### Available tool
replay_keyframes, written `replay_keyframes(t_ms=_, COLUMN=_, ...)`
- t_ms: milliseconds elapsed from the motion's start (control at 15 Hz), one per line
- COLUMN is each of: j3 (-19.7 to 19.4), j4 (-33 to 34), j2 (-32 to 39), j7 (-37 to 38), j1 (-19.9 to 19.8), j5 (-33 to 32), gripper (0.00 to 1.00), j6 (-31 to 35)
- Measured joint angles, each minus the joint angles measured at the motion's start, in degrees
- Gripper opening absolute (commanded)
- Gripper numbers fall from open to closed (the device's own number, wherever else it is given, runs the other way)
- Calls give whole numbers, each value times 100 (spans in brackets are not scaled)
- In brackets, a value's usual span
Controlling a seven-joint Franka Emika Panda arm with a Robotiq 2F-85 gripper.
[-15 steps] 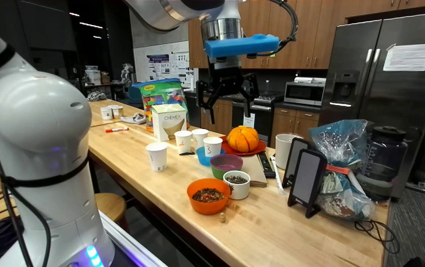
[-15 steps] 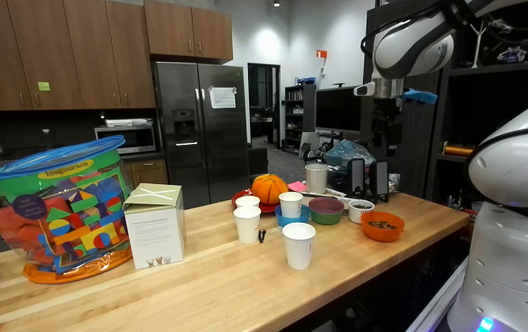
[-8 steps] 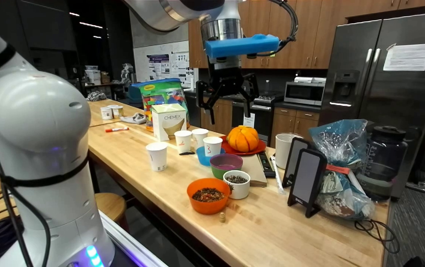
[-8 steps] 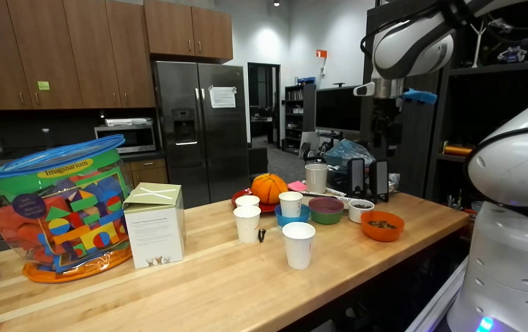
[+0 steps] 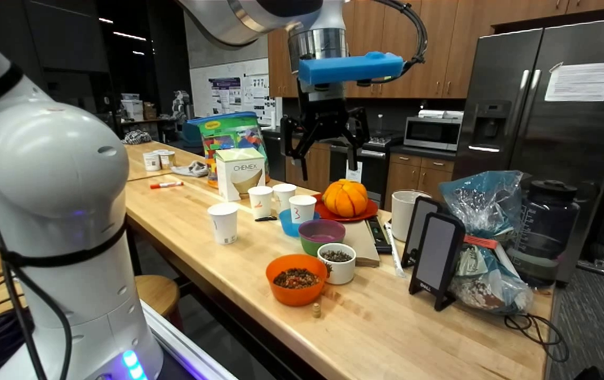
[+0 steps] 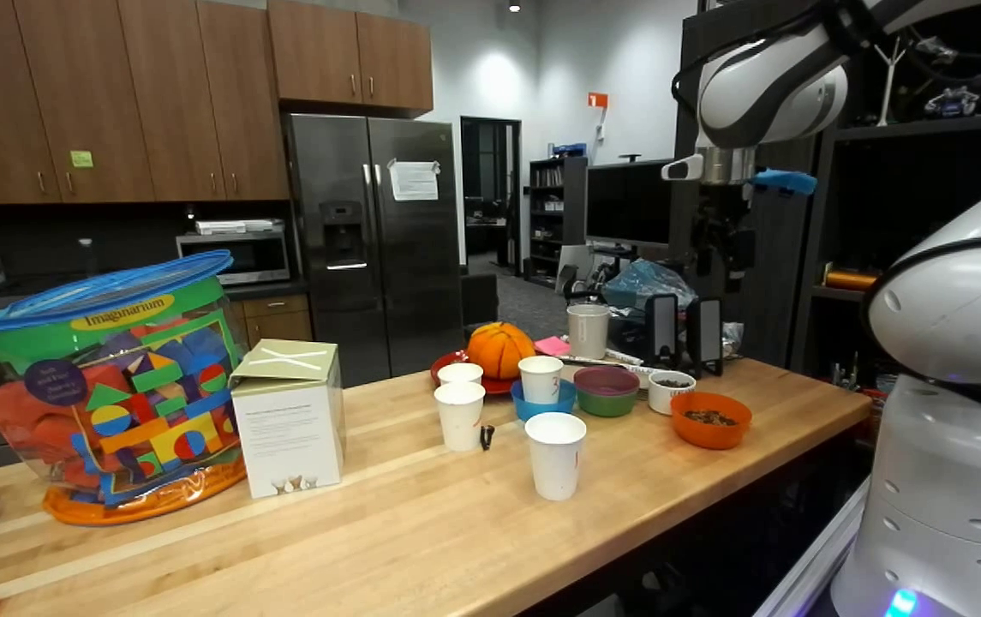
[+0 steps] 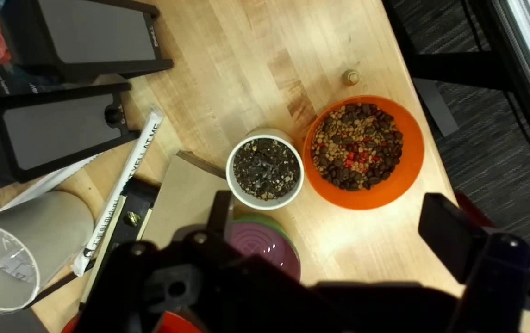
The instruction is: Push the bowl until it touches the cup
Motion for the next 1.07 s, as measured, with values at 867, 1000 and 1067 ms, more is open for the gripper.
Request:
replay_keyframes(t_ms=867, j3=-1598, j4=879, j2=583, j7=-3143, j1=-667, j5=4, gripper=100, j6=-864)
replay_keyframes(t_ms=1000, j3=-1790, j4=936, j2=758, j7=-3547, j1=-717, j5=4, gripper=100, j6=-797)
replay_keyframes(t_ms=1067, j3=-1864, j4=945, j2=842, j7=-3699, j1=-752, j5=1, gripper=100, j6=-700)
